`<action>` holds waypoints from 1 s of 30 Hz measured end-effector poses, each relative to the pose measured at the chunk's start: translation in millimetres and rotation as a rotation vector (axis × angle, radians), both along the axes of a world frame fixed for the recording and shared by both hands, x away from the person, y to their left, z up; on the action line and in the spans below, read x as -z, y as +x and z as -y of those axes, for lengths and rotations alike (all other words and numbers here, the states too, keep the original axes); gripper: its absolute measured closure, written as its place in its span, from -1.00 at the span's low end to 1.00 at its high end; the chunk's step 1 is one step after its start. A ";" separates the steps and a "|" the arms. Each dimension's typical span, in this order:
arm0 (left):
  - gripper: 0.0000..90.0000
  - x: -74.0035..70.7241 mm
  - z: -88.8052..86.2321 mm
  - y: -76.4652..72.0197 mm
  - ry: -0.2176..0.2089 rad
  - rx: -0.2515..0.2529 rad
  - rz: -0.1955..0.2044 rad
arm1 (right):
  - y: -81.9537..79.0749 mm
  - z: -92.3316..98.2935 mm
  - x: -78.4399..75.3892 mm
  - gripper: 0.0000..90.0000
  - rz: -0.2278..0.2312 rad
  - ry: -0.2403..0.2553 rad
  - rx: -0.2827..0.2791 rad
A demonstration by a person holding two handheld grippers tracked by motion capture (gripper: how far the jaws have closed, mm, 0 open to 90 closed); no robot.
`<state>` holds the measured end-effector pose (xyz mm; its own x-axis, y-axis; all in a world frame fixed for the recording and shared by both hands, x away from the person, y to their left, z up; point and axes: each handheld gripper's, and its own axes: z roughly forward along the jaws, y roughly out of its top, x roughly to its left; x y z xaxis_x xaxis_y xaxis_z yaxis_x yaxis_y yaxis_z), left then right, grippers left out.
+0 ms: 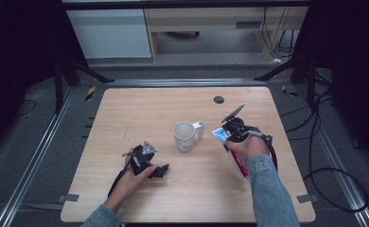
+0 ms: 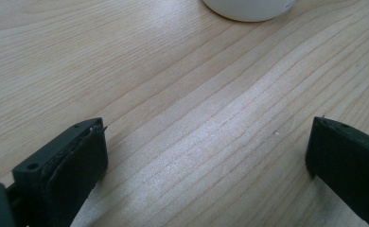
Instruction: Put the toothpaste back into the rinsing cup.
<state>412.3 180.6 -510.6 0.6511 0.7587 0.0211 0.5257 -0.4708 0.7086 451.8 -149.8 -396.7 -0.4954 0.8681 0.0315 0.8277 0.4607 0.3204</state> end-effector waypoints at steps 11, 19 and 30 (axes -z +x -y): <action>-1.00 0.2 -0.1 0.0 -0.002 0.000 0.001 | -4.1 3.4 -17.3 0.64 0.116 0.089 0.008; -1.00 0.2 -0.2 0.0 -0.001 0.001 0.002 | -6.7 3.3 -26.0 0.64 0.217 0.163 0.015; -1.00 0.3 0.0 -0.2 -0.004 -0.001 0.000 | -11.4 8.2 -25.3 0.64 0.373 0.249 0.050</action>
<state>412.1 180.7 -510.9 0.6499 0.7598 0.0181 0.5264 -0.4672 0.7104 440.4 -158.0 -371.5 -0.4701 0.8799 0.0694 0.6538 0.2943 0.6971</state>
